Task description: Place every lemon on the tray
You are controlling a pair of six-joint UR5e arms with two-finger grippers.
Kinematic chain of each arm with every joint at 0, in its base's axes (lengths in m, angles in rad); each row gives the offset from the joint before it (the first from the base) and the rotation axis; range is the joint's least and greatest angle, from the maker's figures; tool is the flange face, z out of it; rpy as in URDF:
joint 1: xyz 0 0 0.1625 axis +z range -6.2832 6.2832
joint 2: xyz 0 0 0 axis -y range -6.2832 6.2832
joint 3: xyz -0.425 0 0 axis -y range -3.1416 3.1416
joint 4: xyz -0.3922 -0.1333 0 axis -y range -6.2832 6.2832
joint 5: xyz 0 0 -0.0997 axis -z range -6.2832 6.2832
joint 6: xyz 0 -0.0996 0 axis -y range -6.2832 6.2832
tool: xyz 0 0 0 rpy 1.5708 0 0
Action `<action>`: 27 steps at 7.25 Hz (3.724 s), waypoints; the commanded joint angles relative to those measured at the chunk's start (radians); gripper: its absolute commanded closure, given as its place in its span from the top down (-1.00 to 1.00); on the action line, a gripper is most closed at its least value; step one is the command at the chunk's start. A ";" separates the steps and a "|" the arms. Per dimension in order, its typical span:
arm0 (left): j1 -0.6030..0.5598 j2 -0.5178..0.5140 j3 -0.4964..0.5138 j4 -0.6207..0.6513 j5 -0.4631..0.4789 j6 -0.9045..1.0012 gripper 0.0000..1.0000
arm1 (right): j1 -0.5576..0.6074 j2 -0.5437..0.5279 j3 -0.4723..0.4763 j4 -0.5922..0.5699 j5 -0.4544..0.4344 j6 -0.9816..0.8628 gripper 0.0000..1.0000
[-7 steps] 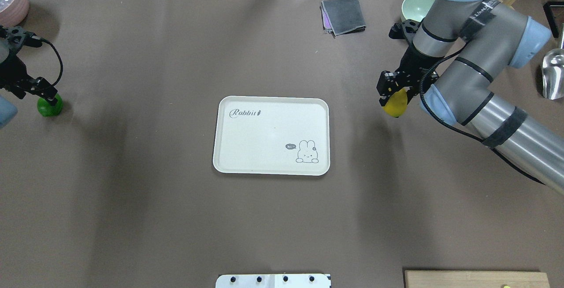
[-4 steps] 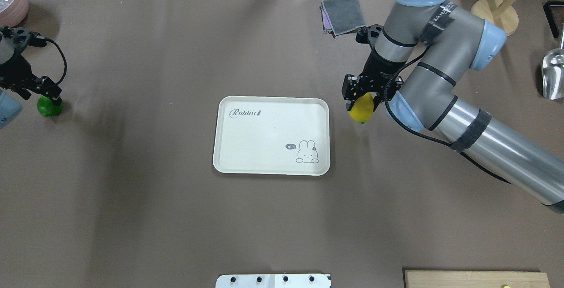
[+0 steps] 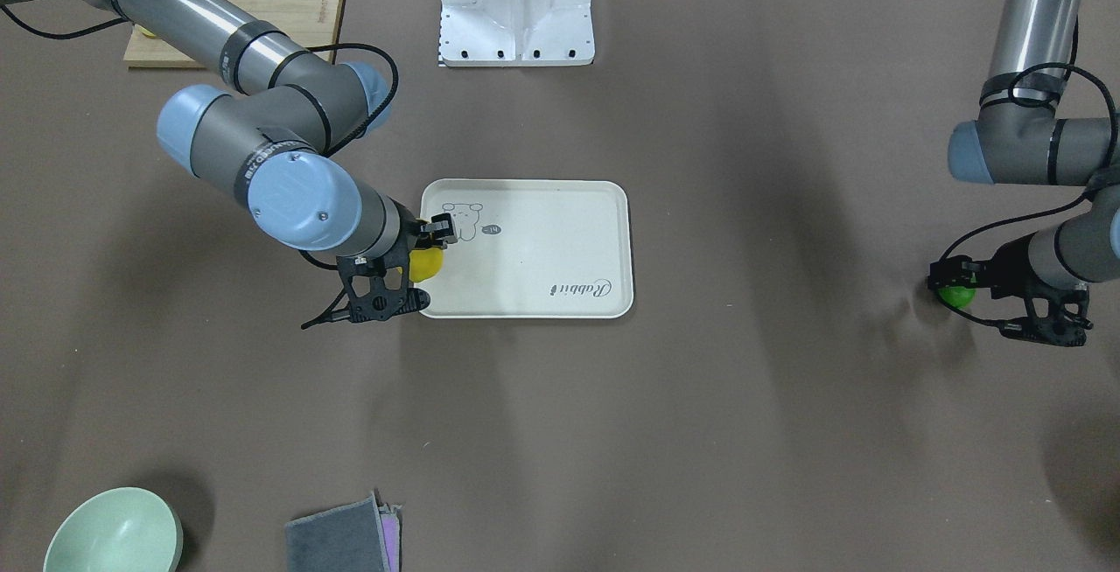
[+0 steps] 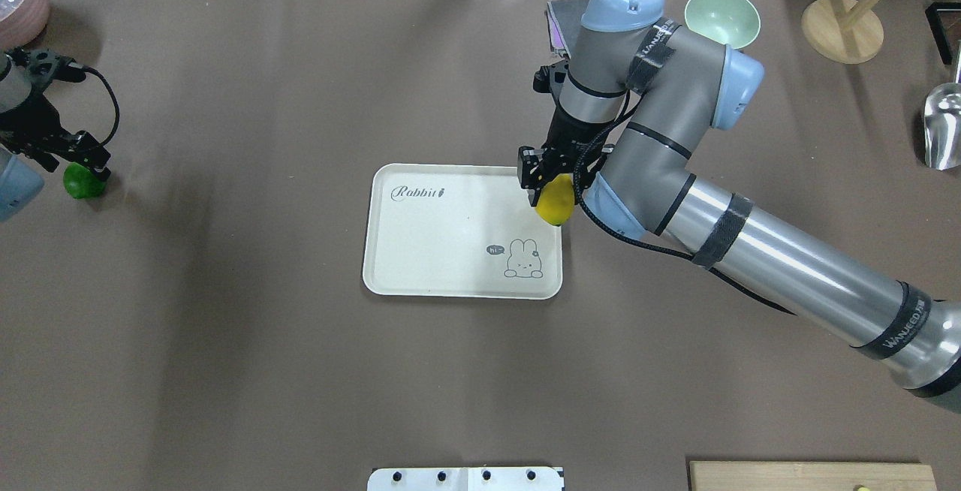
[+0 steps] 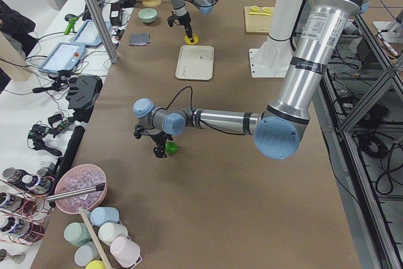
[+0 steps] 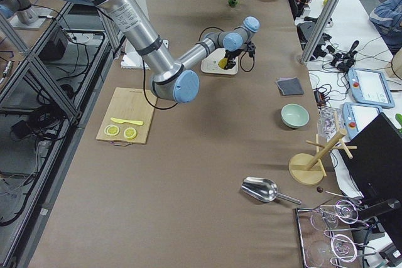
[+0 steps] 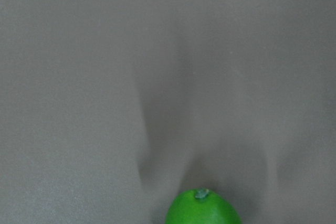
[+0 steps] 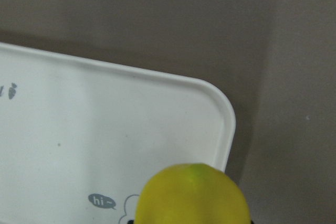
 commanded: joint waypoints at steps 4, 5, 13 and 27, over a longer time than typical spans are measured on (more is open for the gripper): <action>0.001 0.000 0.012 -0.001 -0.014 0.002 -0.50 | -0.053 0.030 -0.044 -0.001 -0.007 0.000 -0.09; -0.001 -0.001 0.001 -0.001 -0.016 0.001 -0.95 | -0.053 0.027 -0.047 -0.001 -0.007 0.000 0.14; -0.026 -0.111 -0.191 0.035 -0.293 -0.302 -1.00 | 0.135 -0.108 0.038 0.170 0.029 -0.033 0.99; 0.447 -0.457 -0.060 -0.136 0.021 -0.732 0.95 | 0.634 -0.751 0.356 0.020 -0.051 -0.575 0.98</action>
